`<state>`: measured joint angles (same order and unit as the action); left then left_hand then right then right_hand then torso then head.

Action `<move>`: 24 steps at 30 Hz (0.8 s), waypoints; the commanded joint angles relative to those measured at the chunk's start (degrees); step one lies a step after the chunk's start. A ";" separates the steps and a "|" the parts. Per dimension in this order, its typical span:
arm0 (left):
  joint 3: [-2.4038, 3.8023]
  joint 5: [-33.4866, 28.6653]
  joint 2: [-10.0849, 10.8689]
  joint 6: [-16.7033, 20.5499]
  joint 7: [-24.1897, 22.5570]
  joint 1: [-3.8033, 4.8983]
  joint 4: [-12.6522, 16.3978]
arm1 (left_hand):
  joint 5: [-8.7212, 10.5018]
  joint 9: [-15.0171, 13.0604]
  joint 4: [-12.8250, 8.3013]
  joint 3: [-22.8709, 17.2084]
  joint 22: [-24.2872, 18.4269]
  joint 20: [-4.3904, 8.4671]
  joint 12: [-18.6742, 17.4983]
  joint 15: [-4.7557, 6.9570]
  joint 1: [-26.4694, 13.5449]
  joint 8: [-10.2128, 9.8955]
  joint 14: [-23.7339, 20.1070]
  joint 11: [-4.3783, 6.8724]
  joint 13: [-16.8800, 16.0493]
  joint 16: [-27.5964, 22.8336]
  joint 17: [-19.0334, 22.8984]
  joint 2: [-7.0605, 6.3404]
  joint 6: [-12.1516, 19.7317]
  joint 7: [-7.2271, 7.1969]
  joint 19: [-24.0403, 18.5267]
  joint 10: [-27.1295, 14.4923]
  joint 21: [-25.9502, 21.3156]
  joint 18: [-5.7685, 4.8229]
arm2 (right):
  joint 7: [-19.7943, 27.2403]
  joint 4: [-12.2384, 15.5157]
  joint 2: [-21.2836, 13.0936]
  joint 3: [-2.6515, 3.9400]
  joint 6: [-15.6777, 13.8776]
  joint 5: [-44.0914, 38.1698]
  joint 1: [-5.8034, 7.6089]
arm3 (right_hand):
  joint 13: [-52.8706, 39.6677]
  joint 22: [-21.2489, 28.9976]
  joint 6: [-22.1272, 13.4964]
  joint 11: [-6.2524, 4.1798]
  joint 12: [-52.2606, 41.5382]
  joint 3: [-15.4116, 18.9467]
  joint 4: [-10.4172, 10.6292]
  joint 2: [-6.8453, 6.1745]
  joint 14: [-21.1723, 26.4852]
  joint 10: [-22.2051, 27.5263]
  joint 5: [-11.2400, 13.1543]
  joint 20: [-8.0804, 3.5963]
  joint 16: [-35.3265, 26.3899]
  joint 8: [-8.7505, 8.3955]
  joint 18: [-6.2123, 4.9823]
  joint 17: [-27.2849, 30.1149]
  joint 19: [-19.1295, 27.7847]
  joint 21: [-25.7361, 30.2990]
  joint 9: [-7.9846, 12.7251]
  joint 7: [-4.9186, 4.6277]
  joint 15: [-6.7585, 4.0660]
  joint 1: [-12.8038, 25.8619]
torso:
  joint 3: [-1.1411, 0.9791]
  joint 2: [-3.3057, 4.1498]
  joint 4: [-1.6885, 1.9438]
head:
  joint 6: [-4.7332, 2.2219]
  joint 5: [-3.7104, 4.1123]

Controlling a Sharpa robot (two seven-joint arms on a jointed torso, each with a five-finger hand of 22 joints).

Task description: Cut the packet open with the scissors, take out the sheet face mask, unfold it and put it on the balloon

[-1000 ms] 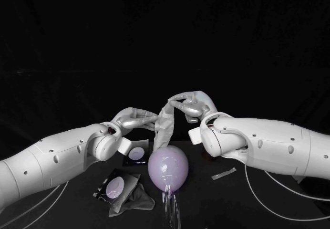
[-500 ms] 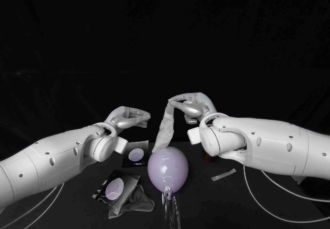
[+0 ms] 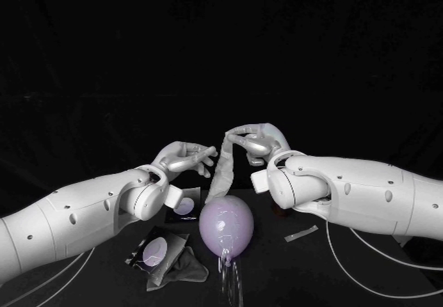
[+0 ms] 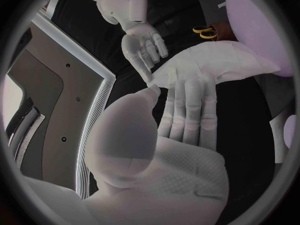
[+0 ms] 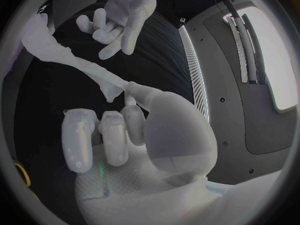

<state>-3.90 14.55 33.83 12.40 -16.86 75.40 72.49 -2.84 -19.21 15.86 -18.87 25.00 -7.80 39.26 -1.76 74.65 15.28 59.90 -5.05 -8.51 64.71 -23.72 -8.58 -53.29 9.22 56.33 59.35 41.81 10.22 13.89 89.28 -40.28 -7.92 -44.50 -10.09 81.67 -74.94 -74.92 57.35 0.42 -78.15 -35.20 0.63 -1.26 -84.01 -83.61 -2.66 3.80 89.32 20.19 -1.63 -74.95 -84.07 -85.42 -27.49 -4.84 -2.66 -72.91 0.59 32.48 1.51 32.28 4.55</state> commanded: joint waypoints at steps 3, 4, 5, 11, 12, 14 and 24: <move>0.11 -2.66 -0.45 -2.09 -0.92 0.06 0.54 | 0.07 -0.54 0.71 2.11 0.92 0.07 0.36 0.13 -1.10 -0.09 0.60 0.06 -0.41 1.02 -0.72 -1.33 0.78 -0.18 0.25 0.21 1.40 0.18 | 0.75 0.15 0.25 0.05 1.10 -0.10 0.05 | -8.87 -13.45 0.36 0.18 0.02 -0.28 -0.10 0.70 -5.83 -0.89 -0.13 -0.35 0.25 2.26 0.39 -14.67 -3.05 0.22 -4.71 -0.07 -0.19 0.03 | -0.03 -0.01 -0.02 | 0.01 0.01; 0.11 -2.81 -0.54 -1.94 -1.06 0.06 0.59 | 0.07 -0.58 0.69 2.23 0.97 0.08 0.38 0.14 -1.09 -0.09 0.61 0.07 -0.44 1.07 -0.77 -1.40 0.82 -0.19 0.23 0.22 1.48 0.18 | 0.72 0.14 0.30 0.05 1.11 -0.10 0.05 | -8.87 -13.45 0.36 0.18 0.02 -0.28 -0.10 0.70 -5.83 -0.89 -0.13 -0.35 0.25 2.26 0.39 -14.67 -3.05 0.22 -4.71 -0.07 -0.19 0.03 | -0.02 0.00 -0.03 | 0.01 -0.01; 0.12 -2.91 -0.60 -1.80 -1.17 0.06 0.63 | 0.07 -0.62 0.68 2.36 1.04 0.10 0.41 0.15 -1.05 -0.08 0.62 0.08 -0.48 1.13 -0.82 -1.46 0.85 -0.20 0.19 0.23 1.57 0.17 | 0.70 0.14 0.33 0.05 1.11 -0.12 0.04 | -8.87 -13.45 0.36 0.18 0.02 -0.28 -0.10 0.70 -5.83 -0.89 -0.13 -0.35 0.25 2.26 0.39 -14.67 -3.05 0.22 -4.71 -0.07 -0.19 0.03 | -0.02 0.00 -0.03 | -0.02 0.00; 0.14 -3.26 -0.88 -0.71 -1.55 0.06 0.62 | 0.06 -1.07 0.47 3.26 1.65 0.19 0.48 0.19 0.03 -0.01 0.50 0.12 -0.76 1.56 -1.25 -1.68 1.17 -0.22 -0.27 0.04 2.39 0.13 | 0.59 0.29 0.43 0.04 1.18 -0.24 0.04 | -8.91 -13.46 0.32 0.17 -0.05 -0.31 -0.13 0.70 -5.84 -0.92 -0.12 -0.35 0.28 2.30 0.40 -14.69 -3.08 0.18 -4.75 -0.06 -0.19 0.05 | -0.02 0.00 0.00 | -0.01 0.09; 0.14 -3.29 -0.91 -0.54 -1.55 0.06 0.57 | 0.06 -1.18 0.44 3.43 1.79 0.20 0.52 0.19 0.33 0.01 0.47 0.12 -0.84 1.66 -1.36 -1.66 1.23 -0.20 -0.38 0.04 2.58 0.13 | 0.59 0.35 0.43 0.04 1.20 -0.26 0.04 | -8.91 -13.46 0.32 0.17 -0.05 -0.31 -0.13 0.70 -5.84 -0.92 -0.12 -0.35 0.28 2.30 0.40 -14.69 -3.08 0.18 -4.75 -0.06 -0.19 0.05 | -0.02 0.00 0.00 | -0.01 0.09; 0.14 -3.33 -0.95 -0.24 -1.48 0.07 0.46 | 0.07 -1.28 0.42 3.57 1.91 0.21 0.56 0.19 0.61 0.03 0.45 0.11 -0.90 1.74 -1.45 -1.64 1.28 -0.19 -0.48 0.03 2.74 0.12 | 0.60 0.49 0.42 0.04 1.24 -0.29 0.04 | -8.91 -13.46 0.32 0.17 -0.05 -0.31 -0.13 0.70 -5.84 -0.92 -0.12 -0.35 0.28 2.30 0.40 -14.69 -3.08 0.18 -4.75 -0.06 -0.19 0.05 | 0.00 -0.01 0.02 | -0.04 0.11; 0.14 -1.09 -0.98 3.71 0.17 0.07 -0.41 | 0.05 -2.25 0.09 5.21 2.83 0.19 1.00 -0.06 2.90 0.64 0.24 -0.29 -1.54 2.22 -2.04 -2.40 1.55 0.42 -1.25 -0.57 3.98 0.09 | 0.84 1.39 0.16 0.04 1.35 -0.50 0.04 | -8.91 -13.47 0.27 0.17 -0.04 -0.36 -0.21 0.69 -5.83 -0.91 -0.12 -0.35 0.26 2.40 0.41 -14.67 -3.08 0.17 -4.83 -0.05 -0.19 0.07 | 0.00 -0.05 0.04 | -0.11 0.16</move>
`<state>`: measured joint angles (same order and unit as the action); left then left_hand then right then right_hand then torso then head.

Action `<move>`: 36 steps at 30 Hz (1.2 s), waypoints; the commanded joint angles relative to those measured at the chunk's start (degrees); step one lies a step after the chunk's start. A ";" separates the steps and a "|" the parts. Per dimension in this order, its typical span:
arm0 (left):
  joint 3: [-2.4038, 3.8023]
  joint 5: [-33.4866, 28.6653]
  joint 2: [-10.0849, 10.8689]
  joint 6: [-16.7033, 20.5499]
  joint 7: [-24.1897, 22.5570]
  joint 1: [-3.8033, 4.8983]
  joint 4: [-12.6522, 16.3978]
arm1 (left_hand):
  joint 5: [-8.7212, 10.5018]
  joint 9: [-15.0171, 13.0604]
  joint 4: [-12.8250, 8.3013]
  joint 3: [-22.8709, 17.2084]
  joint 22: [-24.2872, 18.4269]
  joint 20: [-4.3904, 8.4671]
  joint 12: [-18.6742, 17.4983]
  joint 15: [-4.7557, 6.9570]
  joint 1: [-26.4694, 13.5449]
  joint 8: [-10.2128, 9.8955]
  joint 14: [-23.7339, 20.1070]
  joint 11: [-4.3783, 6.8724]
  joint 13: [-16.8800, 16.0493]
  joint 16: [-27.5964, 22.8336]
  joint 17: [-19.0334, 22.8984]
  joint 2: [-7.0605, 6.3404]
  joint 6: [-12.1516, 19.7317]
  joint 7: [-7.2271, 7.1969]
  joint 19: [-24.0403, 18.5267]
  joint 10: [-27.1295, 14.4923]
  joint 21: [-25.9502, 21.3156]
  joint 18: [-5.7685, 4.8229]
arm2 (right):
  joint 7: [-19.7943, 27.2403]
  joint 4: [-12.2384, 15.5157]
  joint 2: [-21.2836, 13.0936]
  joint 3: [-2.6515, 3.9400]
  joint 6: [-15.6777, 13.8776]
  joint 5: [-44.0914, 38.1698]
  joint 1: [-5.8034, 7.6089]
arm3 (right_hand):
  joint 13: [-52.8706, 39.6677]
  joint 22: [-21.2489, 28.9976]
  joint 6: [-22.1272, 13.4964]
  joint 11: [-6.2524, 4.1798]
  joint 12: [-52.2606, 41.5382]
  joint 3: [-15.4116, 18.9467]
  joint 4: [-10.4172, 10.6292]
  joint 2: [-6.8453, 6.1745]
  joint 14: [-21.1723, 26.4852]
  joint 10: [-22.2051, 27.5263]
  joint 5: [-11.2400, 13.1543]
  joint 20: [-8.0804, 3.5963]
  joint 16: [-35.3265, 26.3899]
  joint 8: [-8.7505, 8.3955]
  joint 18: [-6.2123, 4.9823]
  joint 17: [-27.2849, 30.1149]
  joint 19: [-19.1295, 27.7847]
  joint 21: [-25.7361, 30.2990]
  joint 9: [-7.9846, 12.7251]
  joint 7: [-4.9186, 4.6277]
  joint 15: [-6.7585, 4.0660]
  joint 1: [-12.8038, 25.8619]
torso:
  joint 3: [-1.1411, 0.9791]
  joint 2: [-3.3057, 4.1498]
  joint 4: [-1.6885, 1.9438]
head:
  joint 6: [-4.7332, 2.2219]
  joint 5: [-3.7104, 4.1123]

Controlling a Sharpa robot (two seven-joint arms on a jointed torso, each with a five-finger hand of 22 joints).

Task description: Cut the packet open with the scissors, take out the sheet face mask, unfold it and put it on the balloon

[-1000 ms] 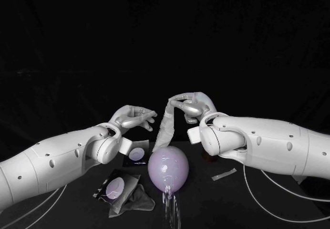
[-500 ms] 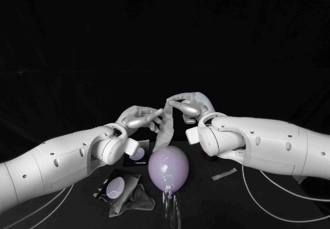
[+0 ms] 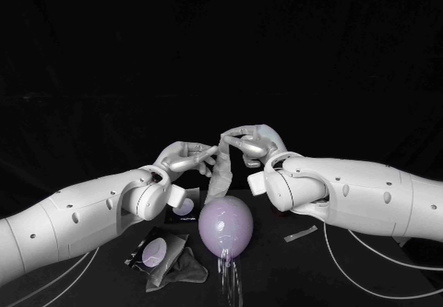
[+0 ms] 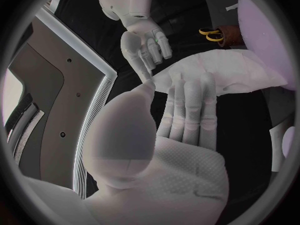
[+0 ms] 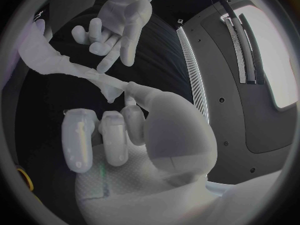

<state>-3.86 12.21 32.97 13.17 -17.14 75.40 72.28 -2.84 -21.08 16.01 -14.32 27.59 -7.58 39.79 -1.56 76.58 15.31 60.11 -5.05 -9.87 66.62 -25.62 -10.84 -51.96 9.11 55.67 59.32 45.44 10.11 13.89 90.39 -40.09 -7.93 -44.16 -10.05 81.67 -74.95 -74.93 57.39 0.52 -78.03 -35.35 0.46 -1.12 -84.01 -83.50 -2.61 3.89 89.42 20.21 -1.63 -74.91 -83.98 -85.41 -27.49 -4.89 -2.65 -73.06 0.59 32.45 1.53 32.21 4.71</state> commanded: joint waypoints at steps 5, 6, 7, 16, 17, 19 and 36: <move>0.09 2.40 -0.18 4.35 1.00 0.07 -0.44 | 0.06 -1.01 -0.07 1.61 0.60 -0.29 0.87 -0.74 2.06 1.37 -0.47 -0.85 -0.60 0.22 -0.29 -0.24 1.04 1.07 -1.27 -1.69 0.78 0.10 | 0.92 0.51 -0.01 0.05 1.05 -0.57 0.03 | -8.90 -13.45 0.22 0.07 -0.17 -0.21 -0.04 0.55 -5.83 -1.02 -0.17 -0.45 0.15 2.38 0.41 -14.72 -3.18 0.16 -4.83 -0.01 -0.20 0.22 | 0.01 0.02 0.03 | -0.06 -0.02; 0.09 2.64 -0.20 4.61 1.14 0.07 -0.48 | 0.06 -1.43 -0.08 2.15 0.77 -0.45 1.13 -0.95 2.70 1.91 -0.77 -1.07 -0.85 0.11 -0.34 -0.23 1.68 1.28 -1.65 -2.52 0.97 0.09 | 0.93 0.55 0.01 0.05 1.06 -0.58 0.03 | -8.90 -13.45 0.22 0.07 -0.17 -0.21 -0.04 0.55 -5.83 -1.02 -0.17 -0.45 0.15 2.38 0.41 -14.72 -3.18 0.16 -4.83 -0.01 -0.20 0.22 | 0.02 0.03 0.04 | -0.06 -0.02; 0.09 2.84 -0.23 4.79 1.25 0.07 -0.51 | 0.06 -1.46 -0.07 2.18 0.78 -0.46 1.16 -0.96 2.72 1.96 -0.78 -1.07 -0.87 0.10 -0.35 -0.21 1.71 1.29 -1.67 -2.55 0.98 0.09 | 0.94 0.57 0.03 0.05 1.06 -0.58 0.03 | -8.90 -13.45 0.22 0.07 -0.17 -0.21 -0.04 0.55 -5.83 -1.02 -0.17 -0.45 0.15 2.38 0.41 -14.72 -3.18 0.16 -4.83 -0.01 -0.20 0.22 | 0.02 0.03 0.03 | -0.04 -0.02; 0.08 4.12 -0.50 5.10 2.06 0.07 -0.63 | 0.06 -3.41 0.23 4.26 1.32 -0.77 2.69 -1.04 4.17 4.99 -1.16 -1.07 -1.84 -0.08 -0.54 0.33 2.70 1.23 -2.61 -3.73 1.69 0.24 | 0.94 0.64 0.31 0.05 1.14 -0.64 0.03 | -8.90 -13.46 0.14 0.07 -0.17 -0.28 -0.13 0.55 -5.82 -1.01 -0.17 -0.45 0.14 2.50 0.41 -14.70 -3.19 0.15 -4.93 -0.01 -0.20 0.27 | 0.01 0.01 0.02 | 0.06 -0.12; 0.08 4.22 -0.53 4.97 2.09 0.07 -0.62 | 0.06 -3.41 0.23 4.26 1.32 -0.77 2.69 -1.04 4.17 4.99 -1.16 -1.07 -1.84 -0.08 -0.54 0.33 2.70 1.23 -2.61 -3.73 1.69 0.24 | 0.93 0.63 0.36 0.05 1.16 -0.66 0.03 | -8.90 -13.46 0.14 0.07 -0.17 -0.28 -0.13 0.55 -5.82 -1.01 -0.17 -0.45 0.14 2.50 0.41 -14.70 -3.19 0.15 -4.93 -0.01 -0.20 0.27 | 0.02 0.01 0.02 | 0.09 -0.12; 0.08 4.39 -0.56 4.71 2.11 0.07 -0.61 | 0.07 -3.71 0.26 4.67 1.40 -0.80 2.89 -1.04 4.35 5.46 -1.21 -1.08 -1.95 -0.10 -0.58 0.37 2.97 1.21 -2.74 -3.90 1.81 0.25 | 0.90 0.60 0.44 0.05 1.18 -0.68 0.02 | -8.90 -13.46 0.14 0.07 -0.17 -0.28 -0.13 0.55 -5.82 -1.01 -0.17 -0.45 0.14 2.50 0.41 -14.70 -3.19 0.15 -4.93 -0.01 -0.20 0.27 | 0.02 0.00 0.00 | 0.10 -0.12; 0.08 4.95 -0.88 4.52 0.67 0.07 -0.16 | 0.06 -5.29 0.50 7.59 2.19 -0.60 4.17 -0.19 3.52 9.32 -0.41 0.04 -2.60 0.88 -1.29 2.53 1.42 -0.15 -3.13 -2.71 3.06 0.37 | 0.52 -0.09 1.36 0.02 1.41 -0.75 0.00 | -8.91 -13.43 0.08 0.07 -0.17 -0.32 -0.17 0.54 -5.83 -1.00 -0.18 -0.45 0.15 2.58 0.39 -14.72 -3.14 0.22 -5.00 -0.02 -0.20 0.33 | -0.01 0.00 -0.01 | 0.26 -0.25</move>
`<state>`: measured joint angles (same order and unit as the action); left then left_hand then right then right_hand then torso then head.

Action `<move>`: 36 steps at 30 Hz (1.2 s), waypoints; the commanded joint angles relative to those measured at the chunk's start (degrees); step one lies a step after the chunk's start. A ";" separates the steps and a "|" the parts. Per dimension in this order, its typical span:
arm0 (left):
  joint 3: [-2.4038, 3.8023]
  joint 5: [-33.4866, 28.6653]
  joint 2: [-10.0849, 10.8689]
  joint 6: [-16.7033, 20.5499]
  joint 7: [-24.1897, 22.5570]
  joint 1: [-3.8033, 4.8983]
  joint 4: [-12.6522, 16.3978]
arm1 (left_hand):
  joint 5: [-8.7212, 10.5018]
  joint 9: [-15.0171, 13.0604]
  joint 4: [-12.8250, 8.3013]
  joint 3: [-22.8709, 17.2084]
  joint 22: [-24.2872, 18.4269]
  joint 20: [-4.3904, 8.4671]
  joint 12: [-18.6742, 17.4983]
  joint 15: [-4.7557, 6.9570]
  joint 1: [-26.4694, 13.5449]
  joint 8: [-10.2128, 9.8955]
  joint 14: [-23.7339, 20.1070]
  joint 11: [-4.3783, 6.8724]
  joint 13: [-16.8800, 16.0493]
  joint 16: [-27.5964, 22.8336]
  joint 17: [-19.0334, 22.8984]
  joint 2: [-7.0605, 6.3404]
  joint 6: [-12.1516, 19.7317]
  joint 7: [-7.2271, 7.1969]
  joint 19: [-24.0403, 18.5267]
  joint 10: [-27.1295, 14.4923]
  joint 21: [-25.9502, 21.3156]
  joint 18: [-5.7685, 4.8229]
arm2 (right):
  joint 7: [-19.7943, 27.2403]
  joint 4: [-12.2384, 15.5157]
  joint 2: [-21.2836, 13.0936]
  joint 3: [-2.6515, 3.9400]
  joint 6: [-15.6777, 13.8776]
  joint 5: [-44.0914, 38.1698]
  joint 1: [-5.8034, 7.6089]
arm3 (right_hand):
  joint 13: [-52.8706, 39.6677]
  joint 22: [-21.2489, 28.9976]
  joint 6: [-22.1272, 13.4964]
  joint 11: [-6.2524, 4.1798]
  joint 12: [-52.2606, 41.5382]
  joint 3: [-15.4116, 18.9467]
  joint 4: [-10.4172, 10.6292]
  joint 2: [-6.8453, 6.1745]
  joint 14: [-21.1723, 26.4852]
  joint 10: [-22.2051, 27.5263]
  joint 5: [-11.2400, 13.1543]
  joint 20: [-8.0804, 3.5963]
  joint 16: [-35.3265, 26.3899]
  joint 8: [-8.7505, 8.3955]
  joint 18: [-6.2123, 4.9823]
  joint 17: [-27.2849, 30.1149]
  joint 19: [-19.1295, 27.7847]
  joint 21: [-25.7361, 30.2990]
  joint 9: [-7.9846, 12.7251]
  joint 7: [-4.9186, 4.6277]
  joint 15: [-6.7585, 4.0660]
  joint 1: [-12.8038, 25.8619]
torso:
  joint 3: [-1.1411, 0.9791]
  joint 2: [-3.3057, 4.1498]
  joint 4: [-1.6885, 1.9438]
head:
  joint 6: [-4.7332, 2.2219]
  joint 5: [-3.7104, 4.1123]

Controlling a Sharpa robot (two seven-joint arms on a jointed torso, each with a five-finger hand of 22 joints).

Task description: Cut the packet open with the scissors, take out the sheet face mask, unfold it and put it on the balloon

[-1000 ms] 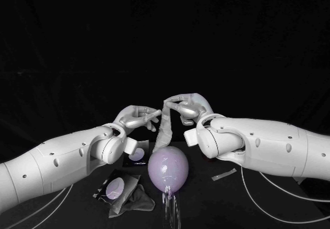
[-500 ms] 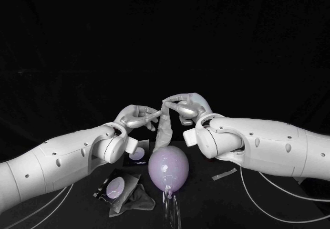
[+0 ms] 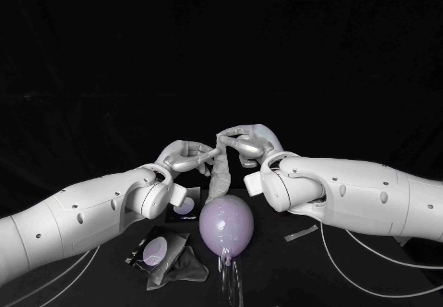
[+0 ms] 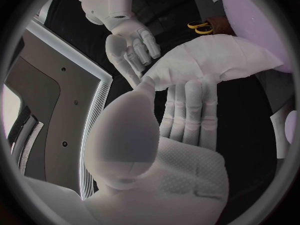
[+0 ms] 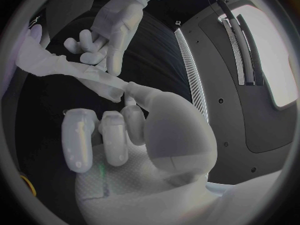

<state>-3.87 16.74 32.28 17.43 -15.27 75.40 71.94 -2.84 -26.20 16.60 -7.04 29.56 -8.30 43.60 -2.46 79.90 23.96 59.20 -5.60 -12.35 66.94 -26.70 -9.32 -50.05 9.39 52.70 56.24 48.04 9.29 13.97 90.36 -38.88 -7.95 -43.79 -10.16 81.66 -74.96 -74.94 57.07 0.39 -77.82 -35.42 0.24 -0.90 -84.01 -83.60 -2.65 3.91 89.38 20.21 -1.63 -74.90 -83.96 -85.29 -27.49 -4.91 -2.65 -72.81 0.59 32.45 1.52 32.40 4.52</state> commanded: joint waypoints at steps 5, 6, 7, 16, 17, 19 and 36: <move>0.09 0.42 -0.28 0.55 -1.59 0.07 0.22 | 0.04 -0.34 -0.24 -0.08 0.59 0.36 0.43 1.20 1.48 1.48 0.95 1.19 -0.14 1.17 -0.56 2.34 -1.03 -1.11 -0.10 0.98 1.08 1.21 | 0.39 -0.11 0.28 0.03 1.09 -0.69 -0.01 | -8.90 -13.42 0.40 0.19 -0.38 -0.26 0.05 0.32 -5.83 -0.90 -0.14 -0.47 0.20 2.58 0.39 -14.72 -3.16 0.10 -4.99 0.00 -0.21 0.07 | -0.01 0.01 0.01 | 0.09 -0.06; 0.09 0.42 -0.29 0.61 -1.67 0.07 0.23 | 0.04 -0.35 -0.27 -0.25 0.66 0.41 0.41 1.30 1.81 1.59 1.02 1.29 -0.12 1.27 -0.62 2.63 -1.08 -1.21 -0.10 1.06 1.19 1.21 | 0.39 -0.12 0.29 0.02 1.09 -0.71 -0.01 | -8.90 -13.42 0.40 0.19 -0.38 -0.26 0.05 0.32 -5.83 -0.90 -0.14 -0.47 0.20 2.58 0.39 -14.72 -3.16 0.10 -4.99 0.00 -0.21 0.07 | -0.01 0.01 0.01 | 0.09 -0.06; 0.09 0.41 -0.29 0.64 -1.72 0.07 0.23 | 0.03 -0.37 -0.40 -0.65 0.73 0.46 0.35 1.42 2.45 1.72 1.07 1.45 -0.09 1.36 -0.68 3.14 -1.17 -1.38 -0.11 1.13 1.30 1.21 | 0.38 -0.13 0.29 0.02 1.08 -0.73 -0.01 | -8.90 -13.42 0.40 0.19 -0.38 -0.26 0.05 0.32 -5.83 -0.90 -0.14 -0.47 0.20 2.58 0.39 -14.72 -3.16 0.10 -4.99 0.00 -0.21 0.07 | -0.01 0.00 0.00 | 0.09 -0.05; 0.09 0.35 -0.13 0.83 -1.85 0.07 0.14 | 0.02 0.02 -2.90 -8.11 1.90 1.27 -1.49 2.32 10.53 2.64 0.75 2.32 0.81 1.75 -1.13 6.59 -1.77 -2.20 -0.75 1.30 2.98 1.15 | 0.47 -0.14 0.01 0.02 0.93 -0.81 -0.02 | -8.90 -13.42 0.40 0.19 -0.38 -0.26 0.05 0.32 -5.83 -0.90 -0.14 -0.47 0.20 2.58 0.39 -14.72 -3.16 0.10 -4.99 0.00 -0.21 0.07 | -0.01 0.00 0.01 | 0.08 0.02; 0.09 0.35 -0.09 0.85 -1.86 0.07 0.14 | -0.04 0.07 -3.27 -9.22 2.12 1.36 -1.78 2.36 11.20 2.74 0.66 2.27 0.94 1.74 -1.16 6.73 -1.74 -2.13 -0.88 1.25 3.29 1.14 | 0.49 -0.18 -0.05 0.02 0.89 -0.84 -0.02 | -8.90 -13.42 0.40 0.19 -0.38 -0.26 0.05 0.32 -5.83 -0.90 -0.14 -0.47 0.20 2.58 0.39 -14.72 -3.16 0.10 -4.99 0.00 -0.21 0.07 | -0.01 0.00 0.01 | 0.09 0.01; 0.09 0.34 -0.02 0.92 -1.85 0.07 0.12 | 0.02 0.14 -4.88 -13.39 3.39 1.72 -2.75 2.14 12.59 3.33 0.39 1.94 1.41 1.65 -1.24 6.16 -1.57 -1.57 -1.57 1.37 5.03 1.07 | 0.51 -0.27 -0.15 0.02 0.84 -0.88 -0.02 | -8.86 -13.39 0.33 0.20 -0.29 -0.30 -0.02 0.29 -5.80 -0.85 -0.14 -0.47 0.12 2.68 0.37 -14.65 -3.10 0.19 -5.08 0.00 -0.20 0.13 | 0.00 -0.02 0.01 | 0.02 0.04; 0.08 0.28 0.82 1.07 -1.58 0.08 -0.09 | 0.05 0.96 -9.69 -25.77 7.95 1.47 -4.17 1.63 6.19 5.50 0.37 1.33 1.78 1.62 -1.55 3.15 -0.36 -0.84 -5.53 2.22 11.23 1.10 | 0.81 -1.53 -1.08 0.02 0.30 -1.06 -0.03 | -8.88 -13.43 0.27 0.19 -0.32 -0.35 -0.09 0.28 -5.81 -0.85 -0.14 -0.47 0.16 2.77 0.40 -14.68 -3.17 0.09 -5.15 0.01 -0.21 0.16 | -0.01 0.00 0.02 | -0.04 0.15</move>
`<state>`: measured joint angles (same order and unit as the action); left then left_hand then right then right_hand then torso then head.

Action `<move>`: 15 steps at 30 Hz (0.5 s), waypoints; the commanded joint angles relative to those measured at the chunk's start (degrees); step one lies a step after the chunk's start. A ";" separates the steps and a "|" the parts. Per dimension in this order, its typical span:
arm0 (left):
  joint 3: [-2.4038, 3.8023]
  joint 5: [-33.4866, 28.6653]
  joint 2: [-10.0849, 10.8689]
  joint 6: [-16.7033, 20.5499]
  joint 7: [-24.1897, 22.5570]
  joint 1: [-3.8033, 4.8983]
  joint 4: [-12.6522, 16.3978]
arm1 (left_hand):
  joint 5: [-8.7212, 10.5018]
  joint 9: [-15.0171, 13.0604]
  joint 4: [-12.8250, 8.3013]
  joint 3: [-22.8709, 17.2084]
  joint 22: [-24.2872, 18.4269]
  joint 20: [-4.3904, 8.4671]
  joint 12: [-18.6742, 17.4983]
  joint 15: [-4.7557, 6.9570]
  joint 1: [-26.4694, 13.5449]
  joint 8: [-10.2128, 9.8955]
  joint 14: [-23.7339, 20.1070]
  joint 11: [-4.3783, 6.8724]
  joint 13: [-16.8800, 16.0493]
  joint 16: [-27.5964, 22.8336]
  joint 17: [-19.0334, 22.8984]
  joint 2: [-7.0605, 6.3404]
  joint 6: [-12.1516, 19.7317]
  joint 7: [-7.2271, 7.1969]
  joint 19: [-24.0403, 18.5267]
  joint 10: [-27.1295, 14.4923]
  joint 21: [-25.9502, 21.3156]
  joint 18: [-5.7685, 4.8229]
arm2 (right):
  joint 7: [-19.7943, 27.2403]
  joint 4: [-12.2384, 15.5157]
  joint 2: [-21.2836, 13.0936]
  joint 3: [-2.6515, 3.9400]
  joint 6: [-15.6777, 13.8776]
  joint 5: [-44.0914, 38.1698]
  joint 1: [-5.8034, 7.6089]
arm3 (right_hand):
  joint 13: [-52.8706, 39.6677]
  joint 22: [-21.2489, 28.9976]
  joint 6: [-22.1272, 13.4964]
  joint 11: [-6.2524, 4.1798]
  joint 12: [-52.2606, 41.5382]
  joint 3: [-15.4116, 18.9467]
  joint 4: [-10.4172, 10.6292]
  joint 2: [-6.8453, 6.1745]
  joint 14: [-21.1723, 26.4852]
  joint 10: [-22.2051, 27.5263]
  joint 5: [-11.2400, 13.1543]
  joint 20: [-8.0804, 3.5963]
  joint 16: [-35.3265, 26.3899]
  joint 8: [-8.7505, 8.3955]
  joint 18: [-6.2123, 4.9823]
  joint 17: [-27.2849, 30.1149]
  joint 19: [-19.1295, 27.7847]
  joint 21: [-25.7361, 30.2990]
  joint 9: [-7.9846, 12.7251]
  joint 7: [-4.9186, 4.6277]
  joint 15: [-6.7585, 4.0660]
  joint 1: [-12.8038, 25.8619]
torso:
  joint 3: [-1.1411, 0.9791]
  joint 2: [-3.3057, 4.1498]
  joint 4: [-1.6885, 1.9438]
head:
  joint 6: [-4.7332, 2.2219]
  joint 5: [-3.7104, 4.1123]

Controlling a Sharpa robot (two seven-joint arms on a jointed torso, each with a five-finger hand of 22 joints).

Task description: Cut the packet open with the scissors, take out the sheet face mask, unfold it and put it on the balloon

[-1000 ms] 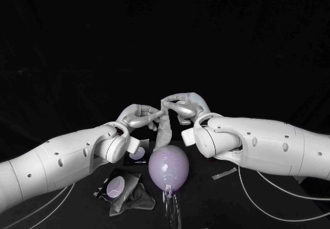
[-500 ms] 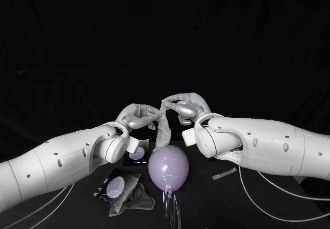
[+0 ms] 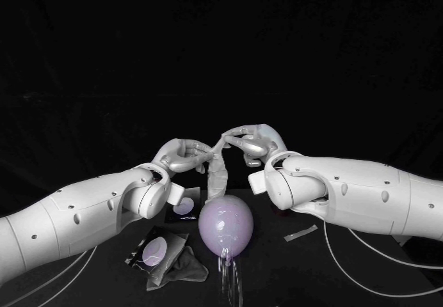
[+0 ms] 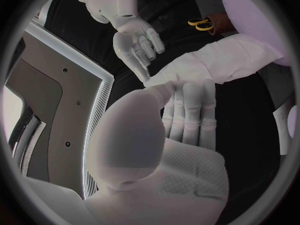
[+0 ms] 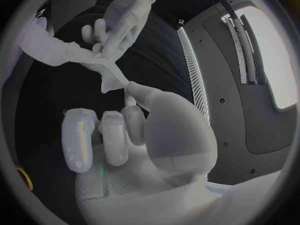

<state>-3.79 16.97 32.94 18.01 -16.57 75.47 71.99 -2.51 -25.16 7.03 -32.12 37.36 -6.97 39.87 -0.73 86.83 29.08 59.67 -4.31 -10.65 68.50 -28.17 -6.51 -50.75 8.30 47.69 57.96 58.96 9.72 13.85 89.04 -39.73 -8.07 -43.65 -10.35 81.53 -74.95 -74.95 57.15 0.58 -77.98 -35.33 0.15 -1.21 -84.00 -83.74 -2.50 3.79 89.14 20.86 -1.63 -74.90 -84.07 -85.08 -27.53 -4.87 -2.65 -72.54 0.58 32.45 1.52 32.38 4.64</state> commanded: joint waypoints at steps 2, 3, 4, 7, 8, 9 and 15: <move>0.00 0.03 0.22 0.51 -0.27 0.00 -0.19 | -0.27 0.03 -0.29 -1.60 0.28 0.12 -0.49 -0.08 -1.25 0.52 -0.02 0.07 0.10 0.11 -0.11 0.83 0.45 0.18 -0.65 0.90 0.53 0.70 | 0.97 -0.27 -0.35 0.13 0.12 -0.88 0.10 | -8.89 -13.42 0.19 0.00 -0.15 -0.44 -0.01 0.58 -5.82 -0.71 -0.29 -0.35 0.40 2.12 0.40 -14.68 -3.05 -0.12 -5.12 -0.03 -0.21 -0.12 | 0.01 0.00 0.03 | 0.04 0.00; 0.00 0.00 0.27 0.53 -0.24 0.00 -0.23 | -0.28 0.08 -0.33 -1.90 0.32 0.11 -0.54 -0.08 -1.45 0.55 -0.01 0.08 0.12 0.10 -0.12 0.95 0.52 0.19 -0.70 0.98 0.60 0.71 | 0.99 -0.31 -0.43 0.13 0.10 -0.91 0.10 | -8.89 -13.42 0.19 0.00 -0.15 -0.44 -0.01 0.58 -5.82 -0.71 -0.29 -0.35 0.40 2.12 0.40 -14.68 -3.05 -0.12 -5.12 -0.03 -0.21 -0.12 | 0.01 -0.01 0.03 | 0.03 -0.01; 0.00 -0.02 0.29 0.54 -0.23 0.00 -0.25 | -0.28 0.08 -0.33 -1.90 0.32 0.11 -0.54 -0.08 -1.45 0.55 -0.01 0.08 0.12 0.10 -0.12 0.95 0.52 0.19 -0.70 0.98 0.60 0.71 | 1.00 -0.33 -0.47 0.13 0.09 -0.93 0.10 | -8.89 -13.42 0.19 0.00 -0.15 -0.44 -0.01 0.58 -5.82 -0.71 -0.29 -0.35 0.40 2.12 0.40 -14.68 -3.05 -0.12 -5.12 -0.03 -0.21 -0.12 | 0.01 -0.02 0.03 | 0.03 -0.01; -0.01 -0.23 0.39 0.59 -0.17 0.01 -0.34 | -0.29 0.17 -0.29 -2.35 0.37 0.09 -0.66 -0.12 -1.85 0.54 0.00 0.03 0.16 0.10 -0.12 1.17 0.72 0.24 -0.77 1.04 0.68 0.70 | 1.02 -0.39 -0.67 0.14 0.04 -1.02 0.10 | -8.89 -13.42 0.19 0.00 -0.15 -0.44 -0.01 0.58 -5.82 -0.71 -0.29 -0.35 0.40 2.12 0.40 -14.68 -3.05 -0.12 -5.12 -0.03 -0.21 -0.12 | 0.01 -0.03 0.01 | 0.05 -0.02; -0.01 -0.33 0.42 0.62 -0.17 0.01 -0.37 | -0.30 0.25 -0.17 -2.66 0.38 0.07 -0.80 -0.17 -2.16 0.49 0.00 -0.04 0.22 0.10 -0.13 1.39 0.93 0.31 -0.83 0.98 0.70 0.69 | 1.02 -0.42 -0.72 0.14 0.03 -1.04 0.10 | -8.89 -13.42 0.19 0.00 -0.15 -0.44 -0.01 0.58 -5.82 -0.71 -0.29 -0.35 0.40 2.12 0.40 -14.68 -3.05 -0.12 -5.12 -0.03 -0.21 -0.12 | 0.01 0.00 -0.01 | 0.04 -0.09; -0.01 -0.52 0.45 0.66 -0.17 0.01 -0.41 | -0.29 0.34 -0.04 -3.07 0.38 0.02 -0.94 -0.24 -2.55 0.48 0.01 -0.11 0.28 0.11 -0.14 1.66 1.11 0.37 -0.90 1.00 0.71 0.68 | 1.02 -0.46 -0.77 0.14 0.01 -1.06 0.10 | -8.89 -13.42 0.19 0.00 -0.15 -0.44 -0.01 0.58 -5.82 -0.71 -0.29 -0.35 0.40 2.12 0.40 -14.68 -3.05 -0.12 -5.12 -0.03 -0.21 -0.12 | 0.01 0.01 0.00 | 0.02 -0.08; -0.01 -1.76 0.55 0.84 -0.27 0.01 -0.50 | -0.26 0.55 0.56 -3.58 0.27 -0.20 -1.32 -0.39 -4.21 0.64 0.26 -0.19 0.45 0.38 -0.28 1.83 1.43 0.33 -1.03 1.30 0.63 0.65 | 0.91 -0.71 -0.94 0.14 -0.01 -1.12 0.10 | -8.89 -13.42 0.19 0.00 -0.15 -0.44 -0.01 0.58 -5.82 -0.71 -0.29 -0.35 0.40 2.12 0.40 -14.68 -3.05 -0.12 -5.12 -0.03 -0.21 -0.12 | 0.01 0.00 -0.02 | 0.06 -0.08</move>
<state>-3.76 16.60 33.28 18.02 -16.81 75.53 71.78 -2.42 -24.63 7.50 -35.59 37.69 -7.16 38.93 -0.87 83.05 29.49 59.80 -4.43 -10.24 68.50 -28.36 -4.85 -49.50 8.70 47.08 58.95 59.37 9.66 13.85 88.62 -40.42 -8.10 -43.57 -10.64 81.47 -74.91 -74.91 57.03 0.63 -77.97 -35.31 0.14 -1.05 -84.01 -83.61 -2.66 3.81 89.34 20.87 -1.63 -74.95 -84.06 -85.02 -27.53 -4.96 -2.65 -72.71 0.59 32.44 1.53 32.42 4.56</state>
